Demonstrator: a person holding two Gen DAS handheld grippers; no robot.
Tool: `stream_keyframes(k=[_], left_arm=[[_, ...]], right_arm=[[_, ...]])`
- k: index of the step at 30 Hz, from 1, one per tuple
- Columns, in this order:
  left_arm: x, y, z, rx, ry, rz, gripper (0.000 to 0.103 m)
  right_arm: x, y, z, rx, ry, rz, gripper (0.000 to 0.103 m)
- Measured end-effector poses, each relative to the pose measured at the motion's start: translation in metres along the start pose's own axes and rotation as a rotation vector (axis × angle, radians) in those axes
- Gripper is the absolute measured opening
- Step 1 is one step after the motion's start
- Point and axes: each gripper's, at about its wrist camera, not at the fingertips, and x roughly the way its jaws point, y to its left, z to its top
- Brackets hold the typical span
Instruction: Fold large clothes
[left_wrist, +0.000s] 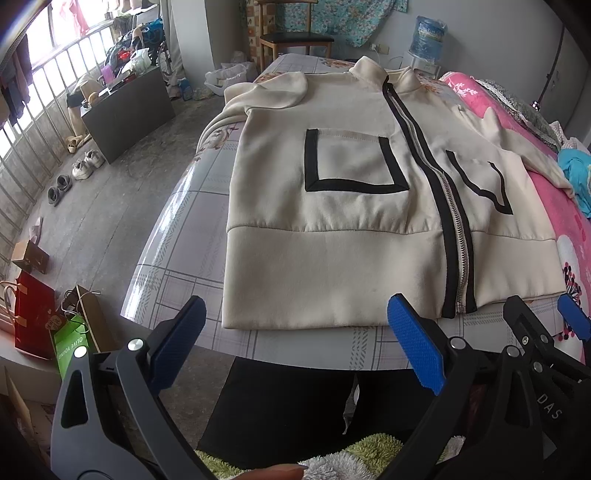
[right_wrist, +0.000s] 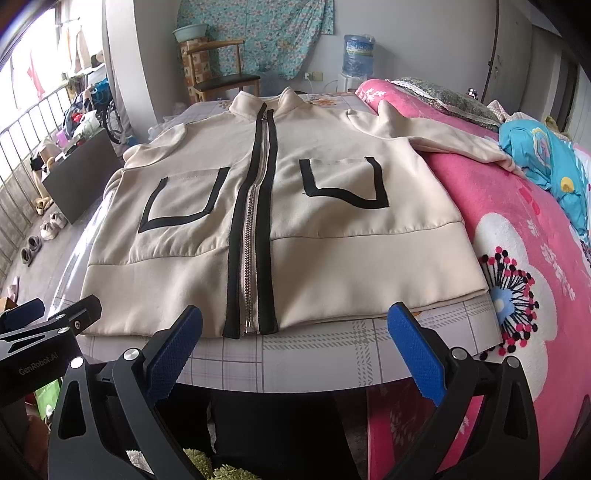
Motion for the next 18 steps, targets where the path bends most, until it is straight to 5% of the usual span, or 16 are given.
stream_keyframes(k=[18], left_arm=[[-0.0079, -0.0036, 0.0058, 0.004, -0.01, 0.01, 0.095]], right_arm=[[-0.0009, -0.0022, 0.0014, 0.006, -0.006, 0.001, 0.098]])
